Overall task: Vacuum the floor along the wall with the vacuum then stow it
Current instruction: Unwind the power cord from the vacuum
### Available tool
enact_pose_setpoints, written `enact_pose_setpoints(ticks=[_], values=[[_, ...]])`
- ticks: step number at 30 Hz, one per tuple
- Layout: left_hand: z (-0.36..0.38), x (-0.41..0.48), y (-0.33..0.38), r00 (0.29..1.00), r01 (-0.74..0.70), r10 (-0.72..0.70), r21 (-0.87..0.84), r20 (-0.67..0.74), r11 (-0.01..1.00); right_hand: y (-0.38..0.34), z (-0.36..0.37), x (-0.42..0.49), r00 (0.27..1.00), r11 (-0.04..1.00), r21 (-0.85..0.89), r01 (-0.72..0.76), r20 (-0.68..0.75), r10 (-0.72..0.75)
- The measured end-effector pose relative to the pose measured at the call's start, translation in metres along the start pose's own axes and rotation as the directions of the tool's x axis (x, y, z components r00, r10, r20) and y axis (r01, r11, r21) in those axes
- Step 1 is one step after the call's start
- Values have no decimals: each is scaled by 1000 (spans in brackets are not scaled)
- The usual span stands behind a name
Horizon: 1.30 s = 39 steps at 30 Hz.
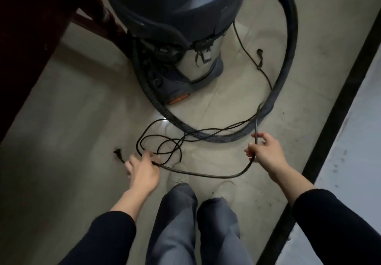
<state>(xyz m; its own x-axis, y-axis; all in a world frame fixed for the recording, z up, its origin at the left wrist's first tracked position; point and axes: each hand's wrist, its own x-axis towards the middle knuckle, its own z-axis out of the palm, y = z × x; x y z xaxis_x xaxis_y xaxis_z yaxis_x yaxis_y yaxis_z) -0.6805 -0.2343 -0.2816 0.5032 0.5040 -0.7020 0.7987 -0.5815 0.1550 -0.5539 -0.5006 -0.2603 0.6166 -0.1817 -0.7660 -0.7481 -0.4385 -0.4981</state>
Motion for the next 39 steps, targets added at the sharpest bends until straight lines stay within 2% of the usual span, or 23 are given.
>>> enact_pose_setpoints(ticks=[2, 4, 6, 9, 10, 12, 15, 17, 20, 21, 23, 25, 26, 27, 28, 30, 31, 32, 34, 36, 37, 39], values=[[31, 21, -12, 998, 33, -29, -77, 52, 996, 26, 26, 29, 999, 985, -171, 28, 29, -24], [57, 45, -28, 995, 41, -32, -90, 96, 995, 49, 53, 57, 998, 921, -388, 44, 56, -24], [76, 67, -47, 991, 72, -57, -126, 118, 989, 69, 80, 80, 994, 803, -587, 106, 59, -89], [99, 97, -71, 987, 138, -108, -276, 121, 951, 94, 128, 114, 915, 532, -776, 339, 140, -379], [106, 107, -77, 984, 161, -128, -331, 121, 930, 99, 147, 123, 869, 447, -791, 417, 205, -449], [120, 127, -85, 981, 190, -159, -439, 108, 878, 105, 190, 139, 780, 328, -747, 578, 388, -492], [140, 153, -96, 970, 232, -231, -558, 73, 797, 120, 255, 165, 623, 169, -620, 766, 652, -432], [154, 166, -106, 967, 240, -247, -564, 66, 790, 127, 294, 179, 577, 46, -602, 797, 737, -351], [173, 179, -123, 970, 229, -241, -458, 33, 859, 142, 330, 195, 551, -181, -603, 777, 790, -269], [177, 181, -127, 971, 224, -241, -431, 16, 874, 146, 334, 198, 534, -241, -590, 771, 804, -261], [183, 185, -133, 970, 213, -244, -416, -21, 884, 152, 332, 202, 479, -332, -577, 746, 812, -334], [189, 189, -137, 966, 225, -257, -393, -30, 892, 158, 323, 206, 374, -347, -550, 760, 806, -459], [192, 192, -139, 967, 232, -256, -375, -13, 898, 159, 316, 207, 328, -311, -541, 782, 780, -533], [196, 194, -140, 968, 238, -252, -358, 6, 903, 160, 309, 209, 317, -240, -542, 805, 736, -598], [200, 196, -140, 968, 245, -251, -349, 27, 905, 158, 301, 210, 370, -120, -579, 806, 653, -661], [210, 201, -136, 969, 245, -245, -315, 42, 917, 147, 286, 215, 597, 207, -692, 692, 387, -703], [214, 204, -132, 971, 236, -239, -266, 22, 935, 142, 278, 222, 690, 324, -717, 617, 294, -661], [218, 205, -126, 973, 225, -231, -205, -7, 953, 138, 272, 229, 756, 364, -748, 554, 269, -597], [224, 206, -108, 986, 149, -157, -124, -56, 981, 136, 264, 245, 787, 237, -814, 530, 368, -496], [232, 208, -90, 997, -14, 1, -159, -80, 987, 136, 263, 256, 749, 93, -820, 564, 461, -477], [238, 210, -80, 992, -101, 84, -206, -90, 973, 135, 262, 257, 721, 59, -811, 582, 482, -497], [247, 213, -61, 976, -213, 189, -283, -108, 935, 128, 260, 254, 684, 119, -754, 646, 503, -528]])
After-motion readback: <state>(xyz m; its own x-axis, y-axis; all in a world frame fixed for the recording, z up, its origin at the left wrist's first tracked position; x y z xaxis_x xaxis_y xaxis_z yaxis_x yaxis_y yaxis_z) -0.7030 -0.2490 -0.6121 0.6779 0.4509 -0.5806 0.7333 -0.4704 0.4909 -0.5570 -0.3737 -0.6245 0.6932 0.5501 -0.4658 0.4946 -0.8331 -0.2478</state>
